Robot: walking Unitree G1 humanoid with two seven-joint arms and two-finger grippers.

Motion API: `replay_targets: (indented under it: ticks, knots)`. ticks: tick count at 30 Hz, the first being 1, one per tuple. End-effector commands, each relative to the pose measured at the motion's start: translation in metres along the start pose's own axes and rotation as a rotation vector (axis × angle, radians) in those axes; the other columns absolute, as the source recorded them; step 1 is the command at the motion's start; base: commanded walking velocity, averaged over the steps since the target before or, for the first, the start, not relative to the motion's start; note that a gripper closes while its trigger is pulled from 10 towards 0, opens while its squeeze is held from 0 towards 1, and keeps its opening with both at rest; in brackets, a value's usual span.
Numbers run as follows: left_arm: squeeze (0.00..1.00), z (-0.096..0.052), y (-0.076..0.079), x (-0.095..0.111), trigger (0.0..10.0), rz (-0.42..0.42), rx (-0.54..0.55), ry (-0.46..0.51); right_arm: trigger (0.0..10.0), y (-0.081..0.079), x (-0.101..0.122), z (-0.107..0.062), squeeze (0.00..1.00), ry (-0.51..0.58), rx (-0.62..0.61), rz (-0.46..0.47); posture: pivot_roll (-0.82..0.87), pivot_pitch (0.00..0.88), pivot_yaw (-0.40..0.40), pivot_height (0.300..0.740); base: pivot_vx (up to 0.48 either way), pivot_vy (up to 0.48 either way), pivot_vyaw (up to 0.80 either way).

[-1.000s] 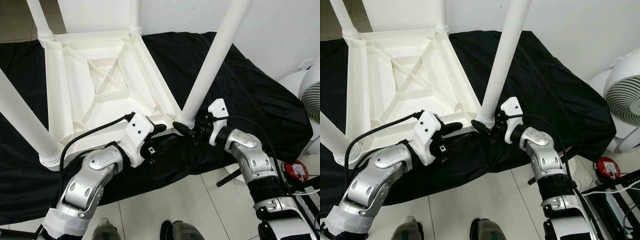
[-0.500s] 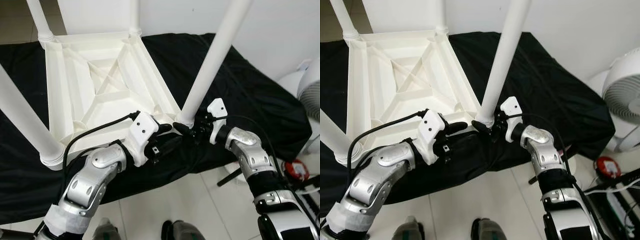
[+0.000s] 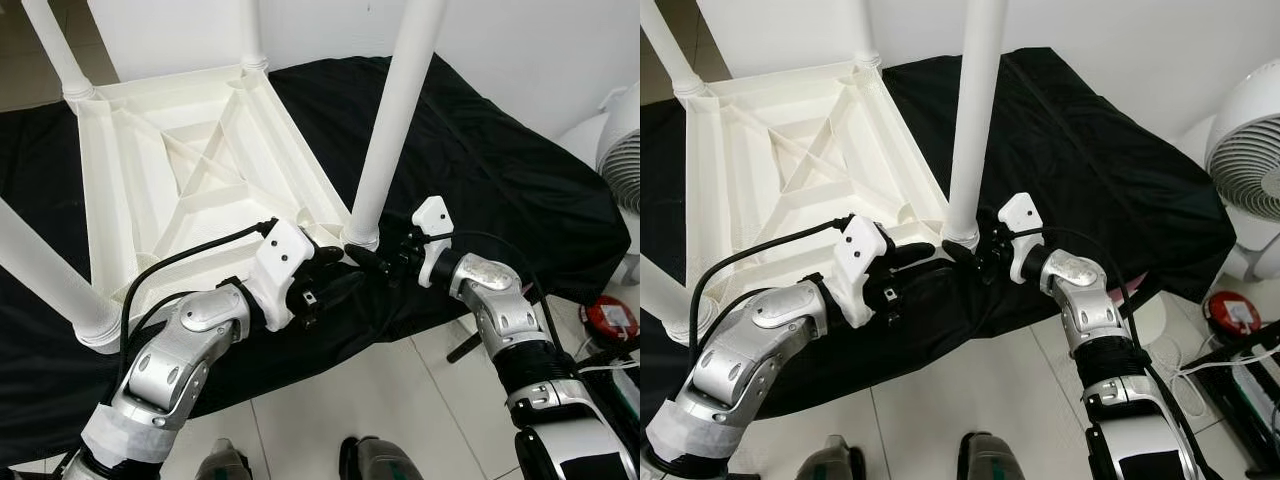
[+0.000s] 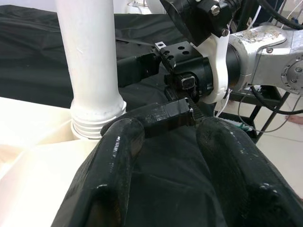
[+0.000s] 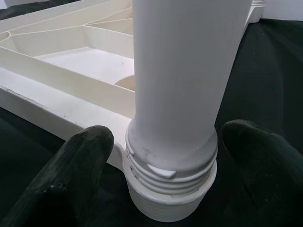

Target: Building children table

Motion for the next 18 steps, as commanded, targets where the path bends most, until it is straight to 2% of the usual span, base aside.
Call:
replay_targets:
  ticks: [1, 8, 12, 18]
  knots:
    - [0.00, 0.003, 0.003, 0.001, 10.0, -0.001, -0.065, 0.000, 10.0, 0.001, 0.001, 0.003, 0.00, -0.006, 0.002, -0.014, -0.11, 0.089, 0.000, 0.740, 0.000, 0.000, 0.00]
    - [0.00, 0.005, -0.002, 0.002, 10.0, 0.009, -0.066, -0.002, 10.0, 0.000, 0.000, 0.008, 0.00, -0.001, -0.003, -0.008, -0.07, 0.074, 0.006, 0.740, 0.000, 0.000, 0.00]
    - [0.00, 0.001, -0.001, 0.001, 10.0, 0.033, -0.071, -0.019, 10.0, 0.001, -0.004, 0.005, 0.00, -0.006, -0.009, 0.006, -0.03, 0.083, -0.032, 0.740, 0.000, 0.000, 0.00]
    - [0.00, -0.005, 0.002, 0.002, 10.0, 0.018, -0.082, -0.022, 10.0, 0.002, -0.007, 0.003, 0.00, -0.019, -0.001, -0.002, -0.01, 0.084, -0.049, 0.740, 0.000, 0.000, 0.00]
Point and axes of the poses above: a point about 5 cm out from each wrist's last joint towards the gripper, its own z axis pointing out of the wrist towards the gripper, its own x axis along the axis of the wrist's last joint, y = z × x, the point moved 3 cm from there along z, pointing out of the wrist towards the gripper, and after that the axes turned 9 degrees about z, right-handed, at the moved point
